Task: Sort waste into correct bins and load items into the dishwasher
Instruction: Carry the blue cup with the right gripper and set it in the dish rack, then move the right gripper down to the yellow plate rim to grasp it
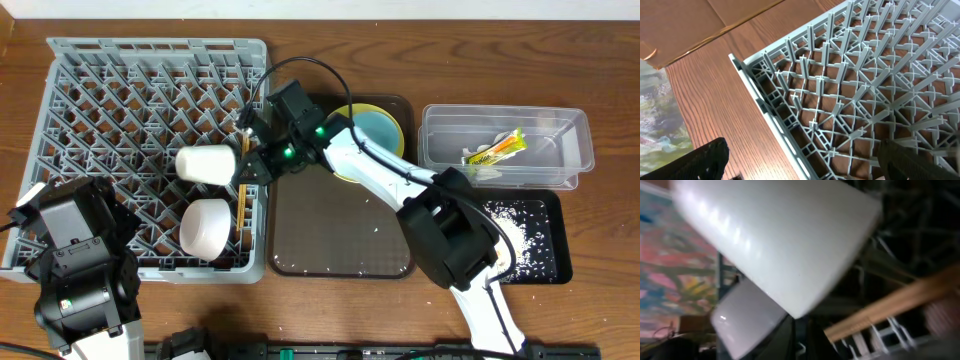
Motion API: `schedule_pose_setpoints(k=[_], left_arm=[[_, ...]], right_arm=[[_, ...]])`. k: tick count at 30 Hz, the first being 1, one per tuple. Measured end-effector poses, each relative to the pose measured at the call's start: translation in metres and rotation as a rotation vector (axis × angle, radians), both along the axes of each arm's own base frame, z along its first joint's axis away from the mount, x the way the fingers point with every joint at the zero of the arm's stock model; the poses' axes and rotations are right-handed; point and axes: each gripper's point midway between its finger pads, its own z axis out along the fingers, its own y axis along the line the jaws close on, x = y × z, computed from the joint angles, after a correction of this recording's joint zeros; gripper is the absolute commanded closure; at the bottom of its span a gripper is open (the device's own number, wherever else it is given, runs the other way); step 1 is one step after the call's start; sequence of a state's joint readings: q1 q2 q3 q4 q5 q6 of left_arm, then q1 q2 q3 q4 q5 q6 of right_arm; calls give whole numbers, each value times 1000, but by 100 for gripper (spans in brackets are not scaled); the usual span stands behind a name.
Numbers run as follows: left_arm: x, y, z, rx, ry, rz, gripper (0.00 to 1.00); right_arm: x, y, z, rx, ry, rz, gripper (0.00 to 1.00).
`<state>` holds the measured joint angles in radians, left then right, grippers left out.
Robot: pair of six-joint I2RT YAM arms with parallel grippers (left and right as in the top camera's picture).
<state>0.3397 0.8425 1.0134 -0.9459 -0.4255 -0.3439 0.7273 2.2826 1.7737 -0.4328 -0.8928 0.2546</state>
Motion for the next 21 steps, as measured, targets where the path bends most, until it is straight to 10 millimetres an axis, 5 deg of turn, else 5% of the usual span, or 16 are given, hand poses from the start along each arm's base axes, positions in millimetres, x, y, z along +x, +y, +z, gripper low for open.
schedule_pose_setpoints(k=[6,16,21], left_arm=[[0,0,0,0,0,0,4],[0,0,0,0,-1,0,4],[0,0,0,0,-1,0,4]], right_arm=[[3,-16,1,-98,-54,-32,91],[36,-64,24,-316,-278,-189,86],[53,-88,53,-403,-428,-280,53]])
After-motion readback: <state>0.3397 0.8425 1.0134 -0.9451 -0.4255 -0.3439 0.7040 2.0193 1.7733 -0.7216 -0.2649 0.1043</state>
